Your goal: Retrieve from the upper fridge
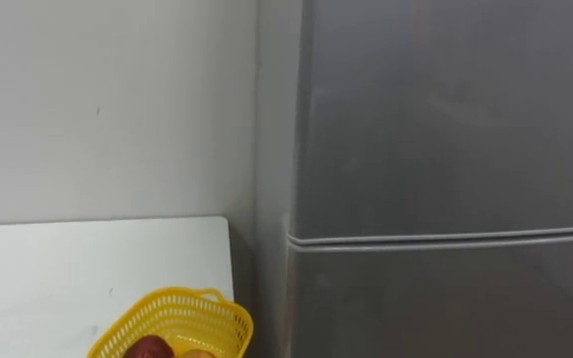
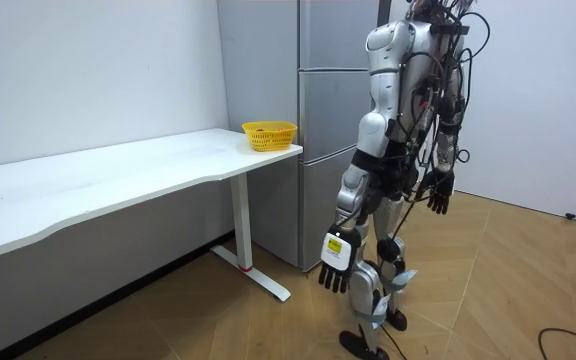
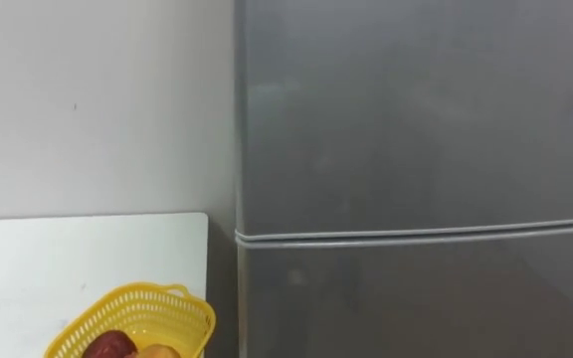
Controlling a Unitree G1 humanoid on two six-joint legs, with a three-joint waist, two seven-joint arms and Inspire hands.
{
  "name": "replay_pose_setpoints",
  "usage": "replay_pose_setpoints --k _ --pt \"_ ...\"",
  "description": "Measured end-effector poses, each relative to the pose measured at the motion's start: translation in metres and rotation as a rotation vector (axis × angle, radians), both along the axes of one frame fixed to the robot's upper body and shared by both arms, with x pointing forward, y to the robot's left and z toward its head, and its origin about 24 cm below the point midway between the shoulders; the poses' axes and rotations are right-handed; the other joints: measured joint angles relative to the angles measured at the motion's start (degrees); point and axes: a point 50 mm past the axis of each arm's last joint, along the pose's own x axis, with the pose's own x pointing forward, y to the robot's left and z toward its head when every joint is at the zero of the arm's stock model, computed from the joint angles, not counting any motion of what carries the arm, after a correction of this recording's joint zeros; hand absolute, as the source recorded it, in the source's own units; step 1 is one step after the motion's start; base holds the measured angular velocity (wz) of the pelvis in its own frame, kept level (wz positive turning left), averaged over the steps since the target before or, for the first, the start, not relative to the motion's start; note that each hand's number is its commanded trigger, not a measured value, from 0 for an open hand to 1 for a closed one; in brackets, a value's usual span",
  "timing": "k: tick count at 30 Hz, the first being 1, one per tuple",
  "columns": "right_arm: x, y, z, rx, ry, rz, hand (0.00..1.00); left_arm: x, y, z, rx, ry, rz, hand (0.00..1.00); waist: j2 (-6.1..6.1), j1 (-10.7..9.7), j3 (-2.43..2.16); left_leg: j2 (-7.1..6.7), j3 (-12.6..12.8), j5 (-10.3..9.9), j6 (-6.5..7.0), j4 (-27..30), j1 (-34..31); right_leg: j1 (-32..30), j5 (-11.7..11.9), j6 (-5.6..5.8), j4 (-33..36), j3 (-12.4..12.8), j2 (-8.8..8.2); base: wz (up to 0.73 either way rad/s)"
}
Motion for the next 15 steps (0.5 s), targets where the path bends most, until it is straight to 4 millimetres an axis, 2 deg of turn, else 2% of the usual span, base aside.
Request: replay_pose_setpoints --k 6,11,12,13,15 --pt "0.005 0.015 -0.006 0.027 0.04 -0.002 0.0 -0.004 -0.008 -0.002 -0.021 0.034 0.004 0.0 0.5 0.08 -0.04 -0.32 -0.4 0.01 -0.01 -0.04 0.0 0.36 0.0 -0.02 -0.2 -0.29 0.12 0.04" --pt "0.018 0.022 -0.01 0.032 0.097 0.242 0.0 0.001 -0.02 -0.006 -0.041 0.052 -0.042 0.0 1.94 0.11 0.05 -0.76 -1.61 0.02 0.01 0.08 -0.65 0.55 -0.12 0.18 -0.97 -1.74 -0.1 0.12" --pt "0.023 0.023 -0.011 0.034 0.107 0.297 0.0 0.003 -0.022 -0.006 -0.047 0.048 -0.047 0.0 2.21 0.37 0.23 -0.82 -1.62 0.03 0.03 0.12 -0.52 0.73 -0.15 0.22 -0.97 -1.73 -0.14 0.05" --pt "0.029 0.025 -0.012 0.035 0.112 0.356 0.0 0.004 -0.024 -0.007 -0.054 0.049 -0.058 0.0 2.31 0.38 0.39 -0.89 -1.61 0.03 0.03 0.24 -0.29 1.0 -0.32 0.26 -0.94 -1.68 -0.22 0.0" --pt "0.04 0.025 -0.012 0.027 0.095 0.415 0.0 0.005 -0.026 -0.007 -0.062 0.046 -0.062 0.0 2.32 0.61 0.4 -1.0 -1.63 0.03 0.03 0.51 -0.24 1.09 -0.64 0.35 -0.97 -1.57 -0.32 0.0"
